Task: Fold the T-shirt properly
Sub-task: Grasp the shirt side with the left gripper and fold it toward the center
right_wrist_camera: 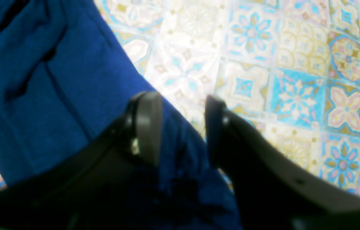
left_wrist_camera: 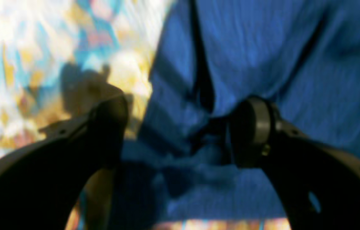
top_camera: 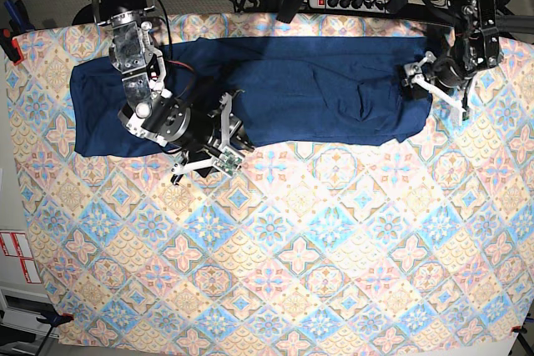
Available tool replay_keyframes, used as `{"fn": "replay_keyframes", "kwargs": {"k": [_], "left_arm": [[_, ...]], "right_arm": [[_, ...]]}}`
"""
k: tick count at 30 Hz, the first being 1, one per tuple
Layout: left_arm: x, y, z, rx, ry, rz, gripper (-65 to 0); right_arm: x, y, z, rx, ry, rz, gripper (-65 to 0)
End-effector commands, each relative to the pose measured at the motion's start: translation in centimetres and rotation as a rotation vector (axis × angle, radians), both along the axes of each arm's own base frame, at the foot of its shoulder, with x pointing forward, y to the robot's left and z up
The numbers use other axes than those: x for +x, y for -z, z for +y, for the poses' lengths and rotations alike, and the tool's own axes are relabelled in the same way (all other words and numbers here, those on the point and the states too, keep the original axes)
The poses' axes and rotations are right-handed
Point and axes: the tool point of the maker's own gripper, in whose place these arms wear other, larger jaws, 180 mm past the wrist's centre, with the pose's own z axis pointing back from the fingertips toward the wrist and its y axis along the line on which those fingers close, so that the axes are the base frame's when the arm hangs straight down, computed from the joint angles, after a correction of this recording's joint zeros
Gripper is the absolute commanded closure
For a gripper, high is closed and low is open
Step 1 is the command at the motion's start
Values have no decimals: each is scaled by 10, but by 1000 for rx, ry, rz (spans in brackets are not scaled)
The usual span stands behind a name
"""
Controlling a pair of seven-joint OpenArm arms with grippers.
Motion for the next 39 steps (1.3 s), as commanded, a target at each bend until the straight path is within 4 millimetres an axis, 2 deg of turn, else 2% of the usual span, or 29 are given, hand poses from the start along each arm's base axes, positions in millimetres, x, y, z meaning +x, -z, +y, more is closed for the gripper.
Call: {"fn": "replay_keyframes", "kwargs": {"k": [1,9,12,15,18,23,30,35,39], "left_arm": [[-12,11,2,11,-16,46,-482],[-22,29,-62,-81,93,74,-479],[-26,30,-86,-140,170,63,-466],[-29,28,-100,-179,240,41,-401],[-31,25,-111,-206,308,26,-293],[-31,23,-127,-248,348,-2,-164],[-11,-14,-154,-272,483,-144,-148],[-1,-32,-168,-287,522,-218,-62],[6,-46,-173,-288,515,-268,-49]], "right_arm": [[9,-15,3,32,-1,-46,-218],[7,-9,-1,8,5,-22,-218],[7,-8,-1,2,7,-16,-218],[7,-8,-1,2,7,-16,-218],[7,-8,-1,1,7,-15,-218],[7,-8,-1,2,7,-17,-218],[7,-8,-1,2,7,-17,-218],[8,-8,-5,-9,6,-20,-218],[8,-7,-13,-31,5,-24,-218]]}}
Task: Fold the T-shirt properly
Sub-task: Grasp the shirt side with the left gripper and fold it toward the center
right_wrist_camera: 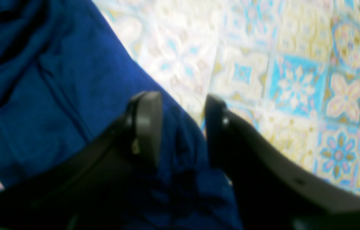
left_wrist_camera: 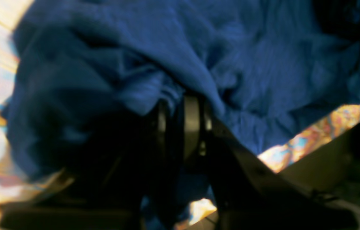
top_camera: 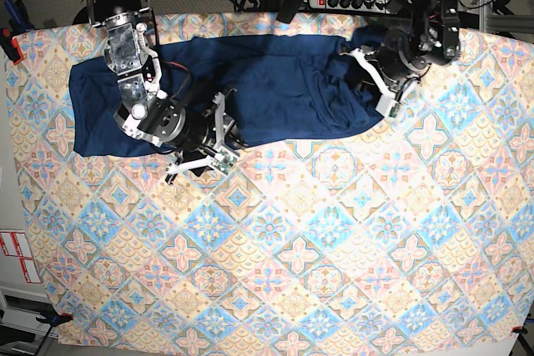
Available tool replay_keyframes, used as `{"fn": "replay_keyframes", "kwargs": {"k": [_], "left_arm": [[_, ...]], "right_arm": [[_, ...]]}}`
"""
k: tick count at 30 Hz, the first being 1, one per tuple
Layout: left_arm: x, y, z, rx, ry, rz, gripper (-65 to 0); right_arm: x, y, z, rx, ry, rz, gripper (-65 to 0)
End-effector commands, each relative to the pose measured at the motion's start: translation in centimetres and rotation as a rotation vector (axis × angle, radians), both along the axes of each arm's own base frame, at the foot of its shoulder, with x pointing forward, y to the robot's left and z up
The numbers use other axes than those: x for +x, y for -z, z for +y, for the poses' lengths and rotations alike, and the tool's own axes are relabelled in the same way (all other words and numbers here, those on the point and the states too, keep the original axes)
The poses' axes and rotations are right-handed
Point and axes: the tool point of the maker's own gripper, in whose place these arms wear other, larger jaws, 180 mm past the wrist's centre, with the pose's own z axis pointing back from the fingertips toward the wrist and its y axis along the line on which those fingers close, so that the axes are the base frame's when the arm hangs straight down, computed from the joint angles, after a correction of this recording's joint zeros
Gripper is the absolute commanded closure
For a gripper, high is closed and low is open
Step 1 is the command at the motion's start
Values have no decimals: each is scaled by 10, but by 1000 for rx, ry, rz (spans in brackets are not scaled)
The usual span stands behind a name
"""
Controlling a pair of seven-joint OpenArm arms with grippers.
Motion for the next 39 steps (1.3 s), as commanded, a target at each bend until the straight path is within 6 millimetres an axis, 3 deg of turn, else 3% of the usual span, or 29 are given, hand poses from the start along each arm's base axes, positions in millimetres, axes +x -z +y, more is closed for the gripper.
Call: {"fn": "replay_keyframes", "kwargs": {"k": [1,7,12,18,23,28,39], "left_arm": [[6,-14,-6,-33,-10,-49,-48],[19,-44,-3,-35,-35,-145,-45],[25,-67,-9,-33,-14,-213,-45],[31,-79,-22,-114,-36,-238,-45],[32,-86,-67,-171,71,-251,-45],[30,-92,-101,-196,166,-263,-45],[33,-95,-105,-197,183,-275,-45]], "right_arm": [[7,-13,0,18,2,-38,-218],[16,-15,-27,3,70,-50,-218],[30,-22,-71,-15,192,-74,-218],[39,-30,-120,-25,333,-95,-218],[36,-30,-147,-46,394,-96,-218],[36,-34,-158,-77,391,-110,-218],[36,-33,-156,-75,387,-108,-218]]}}
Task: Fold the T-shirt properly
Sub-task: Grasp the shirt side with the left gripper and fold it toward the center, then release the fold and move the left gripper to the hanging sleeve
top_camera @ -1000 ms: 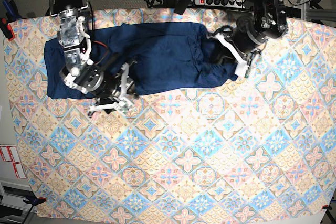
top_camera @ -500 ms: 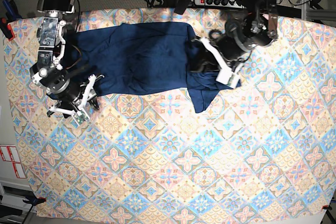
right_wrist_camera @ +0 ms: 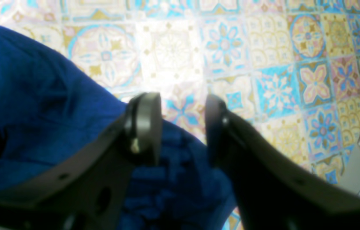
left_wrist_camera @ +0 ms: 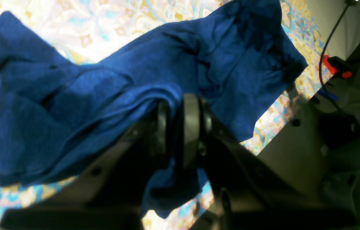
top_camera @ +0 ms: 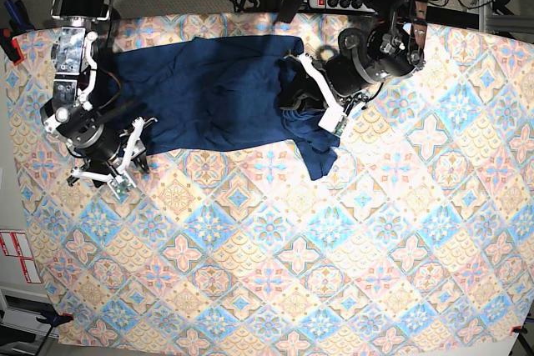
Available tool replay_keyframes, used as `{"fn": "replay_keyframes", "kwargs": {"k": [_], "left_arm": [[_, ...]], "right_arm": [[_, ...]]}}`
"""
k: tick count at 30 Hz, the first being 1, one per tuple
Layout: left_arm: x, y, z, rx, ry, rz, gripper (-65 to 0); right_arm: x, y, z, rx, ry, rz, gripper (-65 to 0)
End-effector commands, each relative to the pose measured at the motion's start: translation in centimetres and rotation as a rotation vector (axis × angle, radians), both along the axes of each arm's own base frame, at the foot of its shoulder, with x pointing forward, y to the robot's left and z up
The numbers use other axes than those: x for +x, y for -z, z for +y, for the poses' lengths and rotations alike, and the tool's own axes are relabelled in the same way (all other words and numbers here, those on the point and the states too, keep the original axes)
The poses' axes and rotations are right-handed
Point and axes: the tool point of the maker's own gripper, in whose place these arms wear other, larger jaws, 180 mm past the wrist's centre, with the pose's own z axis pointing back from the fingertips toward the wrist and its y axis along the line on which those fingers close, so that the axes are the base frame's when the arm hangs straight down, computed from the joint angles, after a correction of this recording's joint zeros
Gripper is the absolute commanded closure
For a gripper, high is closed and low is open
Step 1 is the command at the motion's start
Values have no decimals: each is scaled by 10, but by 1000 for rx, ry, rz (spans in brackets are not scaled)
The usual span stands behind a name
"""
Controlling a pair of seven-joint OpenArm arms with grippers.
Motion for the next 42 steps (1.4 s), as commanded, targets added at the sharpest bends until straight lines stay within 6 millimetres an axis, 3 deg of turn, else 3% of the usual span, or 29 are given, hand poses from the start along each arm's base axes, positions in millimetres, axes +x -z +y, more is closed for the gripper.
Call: {"fn": "replay_keyframes", "kwargs": {"k": [1,7,12,16,24,28,32,36,42], "left_arm": [[9,-18,-13,-41,27,-59,-45],[6,-36,-67,-54,241,-131,-45],[0,-12,-92,4,384,-70,-45],[-13,-6,-115,19,492,-62,-45],[-29,1,-142,71,664,-83,-52],[-29,-5,-141,74,671,-104,-143],[-34,-13,-129,65,656,-131,-374],[-28,-19,-102,21,531,-139,-525],[9,-16,-23,28,211,-138,-500]], "right_arm": [[9,-16,-2,7,-3,-54,-218],[10,-21,-18,-10,27,-67,-218],[10,-27,-36,-32,61,-78,-218],[10,-31,-48,-36,93,-89,-218],[12,-43,-45,-46,83,-122,-218],[13,-46,-45,-50,82,-131,-218],[13,-46,-44,-51,81,-129,-218],[13,-46,-44,-51,81,-129,-218],[13,-46,-43,-51,78,-128,-218]]}}
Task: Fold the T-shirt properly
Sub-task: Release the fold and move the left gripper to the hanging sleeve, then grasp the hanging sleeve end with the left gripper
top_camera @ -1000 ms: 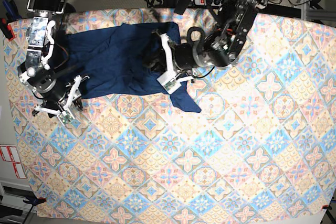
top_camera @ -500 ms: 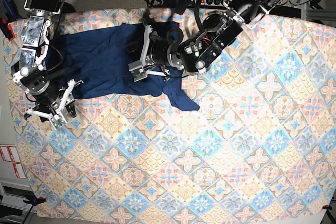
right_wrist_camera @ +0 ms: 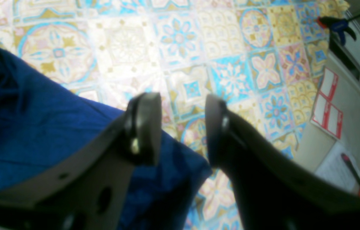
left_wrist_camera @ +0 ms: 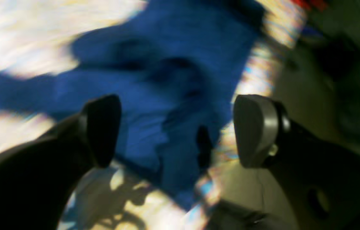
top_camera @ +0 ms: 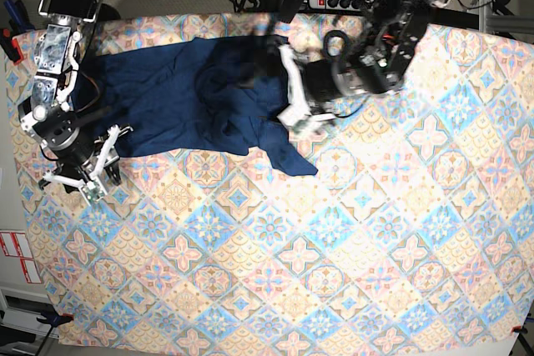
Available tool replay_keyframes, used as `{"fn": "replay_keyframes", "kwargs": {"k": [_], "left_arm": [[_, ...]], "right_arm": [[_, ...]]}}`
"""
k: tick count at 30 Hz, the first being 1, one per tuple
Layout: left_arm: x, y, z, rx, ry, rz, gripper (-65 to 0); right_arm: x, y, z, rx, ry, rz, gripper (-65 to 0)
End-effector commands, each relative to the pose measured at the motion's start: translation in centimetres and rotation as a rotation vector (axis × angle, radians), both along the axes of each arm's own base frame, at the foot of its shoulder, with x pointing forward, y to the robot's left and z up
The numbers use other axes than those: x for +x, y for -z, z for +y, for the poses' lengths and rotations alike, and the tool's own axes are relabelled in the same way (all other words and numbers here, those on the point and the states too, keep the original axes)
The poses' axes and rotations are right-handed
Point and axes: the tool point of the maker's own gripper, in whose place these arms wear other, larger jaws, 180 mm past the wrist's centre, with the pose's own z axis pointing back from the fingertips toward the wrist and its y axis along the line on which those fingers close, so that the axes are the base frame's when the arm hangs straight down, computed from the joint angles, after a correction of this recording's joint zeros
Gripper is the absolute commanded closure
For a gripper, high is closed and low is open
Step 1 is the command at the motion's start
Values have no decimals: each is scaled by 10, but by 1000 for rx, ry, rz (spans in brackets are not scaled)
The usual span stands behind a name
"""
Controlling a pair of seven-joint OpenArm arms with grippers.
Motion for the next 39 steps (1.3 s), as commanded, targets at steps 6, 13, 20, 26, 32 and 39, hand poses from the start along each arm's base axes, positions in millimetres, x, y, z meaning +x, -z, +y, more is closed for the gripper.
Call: {"fn": "replay_keyframes", "kwargs": {"k": [6,13,20,26,32,39], "left_arm": [[43,11,86,2,-330,16,-388],[82,35,99,-58,-455,92,-309],[116,44,66,-159,-477,161,-309],[127,57,53,-191,-485,223,-309],[128,72,58,-195,-550,272,-309],[132,79,64,-187,-629,314,-309]], "right_arm": [[8,-16,-1,-1,-6,-52,-218],[7,-15,0,1,-7,-50,-218],[-4,-11,2,-7,-13,-36,-218],[-3,-17,3,-12,-17,-52,-218],[-2,-21,3,-16,-18,-64,-218],[-2,-20,4,-18,-22,-61,-218]]}}
